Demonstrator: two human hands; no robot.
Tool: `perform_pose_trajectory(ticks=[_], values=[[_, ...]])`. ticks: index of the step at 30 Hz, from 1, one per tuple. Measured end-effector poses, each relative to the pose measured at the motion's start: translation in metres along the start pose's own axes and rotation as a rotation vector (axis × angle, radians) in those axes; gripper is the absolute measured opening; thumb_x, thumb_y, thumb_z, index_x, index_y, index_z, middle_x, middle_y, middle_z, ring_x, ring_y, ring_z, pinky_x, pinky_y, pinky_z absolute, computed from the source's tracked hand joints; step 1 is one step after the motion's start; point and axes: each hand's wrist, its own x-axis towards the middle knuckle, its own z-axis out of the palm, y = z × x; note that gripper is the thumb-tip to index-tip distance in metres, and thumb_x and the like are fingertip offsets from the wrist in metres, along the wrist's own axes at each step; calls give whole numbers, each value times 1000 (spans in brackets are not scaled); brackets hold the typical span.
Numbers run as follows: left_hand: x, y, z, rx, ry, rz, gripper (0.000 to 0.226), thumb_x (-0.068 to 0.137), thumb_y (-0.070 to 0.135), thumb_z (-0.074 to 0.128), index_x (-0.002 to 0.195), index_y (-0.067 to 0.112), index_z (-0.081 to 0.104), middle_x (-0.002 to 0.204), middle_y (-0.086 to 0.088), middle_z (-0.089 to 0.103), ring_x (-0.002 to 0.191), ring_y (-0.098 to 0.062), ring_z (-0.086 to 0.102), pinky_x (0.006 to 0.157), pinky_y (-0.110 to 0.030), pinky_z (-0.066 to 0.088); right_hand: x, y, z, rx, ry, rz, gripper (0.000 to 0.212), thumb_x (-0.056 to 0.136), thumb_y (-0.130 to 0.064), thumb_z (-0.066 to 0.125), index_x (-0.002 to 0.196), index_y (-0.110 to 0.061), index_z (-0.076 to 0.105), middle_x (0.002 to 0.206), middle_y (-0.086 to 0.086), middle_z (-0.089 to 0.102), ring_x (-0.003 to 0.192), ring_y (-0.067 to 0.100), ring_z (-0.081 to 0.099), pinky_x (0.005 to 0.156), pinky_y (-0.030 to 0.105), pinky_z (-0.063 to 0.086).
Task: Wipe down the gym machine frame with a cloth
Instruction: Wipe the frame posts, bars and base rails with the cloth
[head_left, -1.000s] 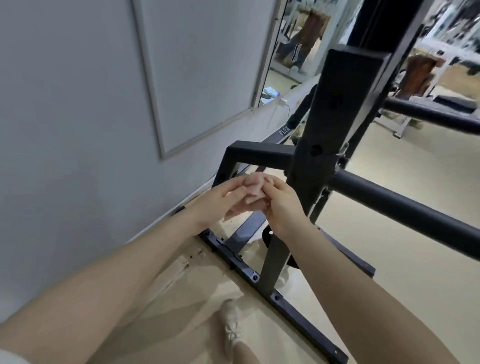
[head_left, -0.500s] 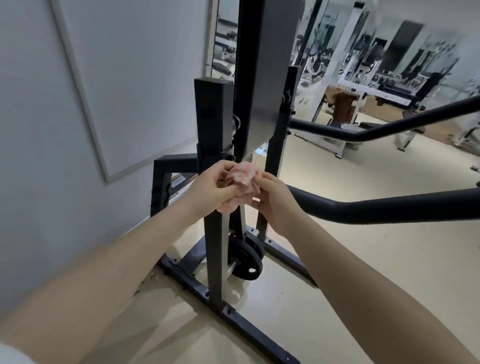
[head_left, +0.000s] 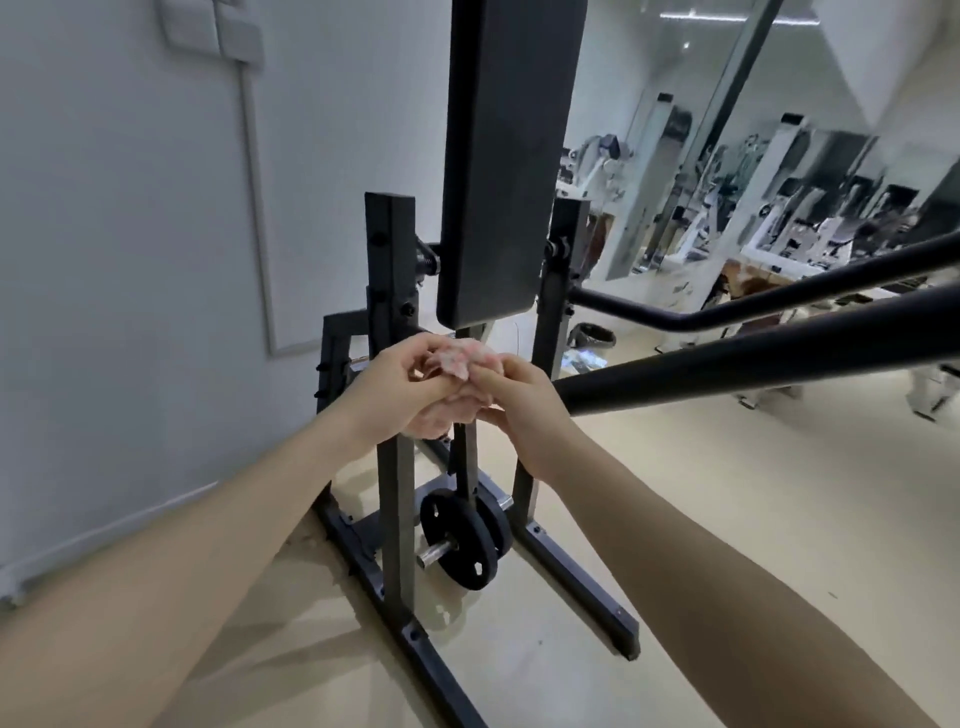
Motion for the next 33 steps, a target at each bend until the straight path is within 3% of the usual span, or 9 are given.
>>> perform_pose_trajectory(ticks=[6,9,12,15,18,25,28,30,33], values=[[-52,35,38,95,124,-48,19,80,40,68,93,31,57,96,2,70,93,-17,66,90,-40,51,-57,-8,-29,18,-67,-31,12,92,-14,62,99,-6,58,96,17,66,94,34,64,94,58,48],[-79,47,63,71,146,-71,14,82,37,67,90,27,61,93,-1,70,91,-17,65,85,-34,50,-88,0,-48,19,-88,-70,5,93,-13,60,94,-9,59,90,11,65,90,27,62,90,54,49],[-105,51,97,25,160,-109,4,90,25,61,90,21,63,89,-1,69,82,-11,62,73,-20,47,-116,18,-72,17,-108,-70,13,95,-18,57,99,-6,61,95,9,66,93,21,63,94,44,50],[-127,56,136,-35,173,-191,8,91,22,59,84,23,63,83,0,67,80,-13,60,71,-25,45,-144,31,-103,122,-219,-6,25,99,-19,48,110,-2,63,105,14,67,98,20,64,91,34,51],[-136,61,179,-23,183,-248,8,92,23,59,85,21,61,82,1,63,78,-14,57,69,-26,43,-164,43,-141,269,-356,46,35,101,-24,42,111,2,63,116,23,63,108,30,61,96,43,48],[-104,77,286,-30,150,-306,10,94,13,54,91,8,61,88,-6,64,87,-17,61,85,-32,50,-171,48,-260,163,-192,-3,19,96,-22,53,86,-9,64,81,5,64,79,17,62,63,26,48],[-70,78,348,-143,227,-330,14,96,13,49,90,14,62,97,-15,68,93,-27,66,84,-39,55,-158,53,-324,107,-237,-13,25,91,-30,60,92,-6,66,93,11,66,90,23,65,73,34,54],[-46,80,391,-198,252,-359,14,97,11,47,98,13,62,97,-13,68,88,-22,68,72,-30,57,-147,55,-368,66,-225,1,29,89,-34,61,94,-7,67,105,16,63,98,28,65,86,43,54],[-12,86,444,-187,267,-377,13,95,10,52,106,9,60,92,-5,67,76,-10,68,60,-20,53,-127,54,-426,77,-213,42,18,96,-26,54,89,-11,62,94,9,63,87,23,64,85,44,52]])
